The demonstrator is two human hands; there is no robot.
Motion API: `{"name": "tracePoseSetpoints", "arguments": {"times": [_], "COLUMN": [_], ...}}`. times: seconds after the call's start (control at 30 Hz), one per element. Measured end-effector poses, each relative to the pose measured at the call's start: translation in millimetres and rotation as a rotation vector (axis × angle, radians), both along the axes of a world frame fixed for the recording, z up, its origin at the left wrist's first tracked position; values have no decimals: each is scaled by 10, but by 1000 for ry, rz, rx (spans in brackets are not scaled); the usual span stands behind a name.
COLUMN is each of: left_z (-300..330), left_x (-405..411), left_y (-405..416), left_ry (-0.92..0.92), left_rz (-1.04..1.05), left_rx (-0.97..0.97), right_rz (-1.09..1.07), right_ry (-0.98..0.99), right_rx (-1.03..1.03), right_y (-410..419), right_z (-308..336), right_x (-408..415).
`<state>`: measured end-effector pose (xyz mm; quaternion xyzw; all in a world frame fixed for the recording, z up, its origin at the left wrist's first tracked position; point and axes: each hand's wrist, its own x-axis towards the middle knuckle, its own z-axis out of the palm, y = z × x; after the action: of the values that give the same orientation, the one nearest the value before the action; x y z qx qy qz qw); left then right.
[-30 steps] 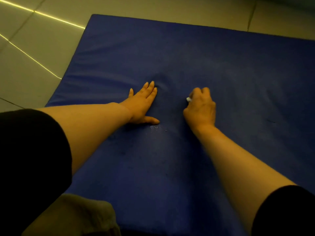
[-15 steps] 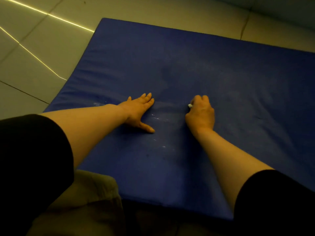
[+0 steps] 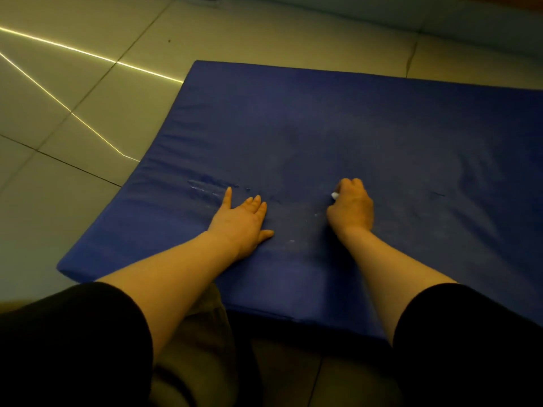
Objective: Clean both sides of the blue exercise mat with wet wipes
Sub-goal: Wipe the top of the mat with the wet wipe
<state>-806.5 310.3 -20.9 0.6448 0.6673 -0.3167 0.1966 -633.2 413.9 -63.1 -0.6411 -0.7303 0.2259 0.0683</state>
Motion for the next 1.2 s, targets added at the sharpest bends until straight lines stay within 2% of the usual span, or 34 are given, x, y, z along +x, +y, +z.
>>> {"name": "tracePoseSetpoints", "arguments": {"times": [0.07, 0.23, 0.3, 0.43, 0.5, 0.57, 0.67, 0.77, 1.0, 1.2], "left_z": [-13, -48, -17, 64, 85, 88, 74, 72, 148, 128], "left_x": [78, 163, 155, 158, 171, 188, 235, 239, 222, 271], "left_y": [-61, -165, -187, -244, -276, -301, -342, -377, -505, -581], "left_ry": [31, -14, -43, -82, -82, -84, -92, -169, -233, -263], "left_rz": [7, 94, 101, 121, 120, 127, 141, 206, 214, 254], "left_rx": [22, 66, 45, 12, 18, 28, 52, 50, 35, 82], "right_rz": [5, 374, 347, 89, 30, 70, 259, 331, 38, 359], "right_ry": [10, 122, 110, 31, -7, 9, 88, 140, 28, 141], "right_rx": [-20, -41, -35, -15, -13, -6, -10, -21, -51, -68], "right_y": [-149, -590, -510, -239, -239, -361, -653, -755, -523, -1097], "right_z": [25, 89, 77, 50, 78, 100, 99, 121, 177, 302], "right_x": [-137, -543, -402, 82, 120, -38, -356, -383, 141, -406]}}
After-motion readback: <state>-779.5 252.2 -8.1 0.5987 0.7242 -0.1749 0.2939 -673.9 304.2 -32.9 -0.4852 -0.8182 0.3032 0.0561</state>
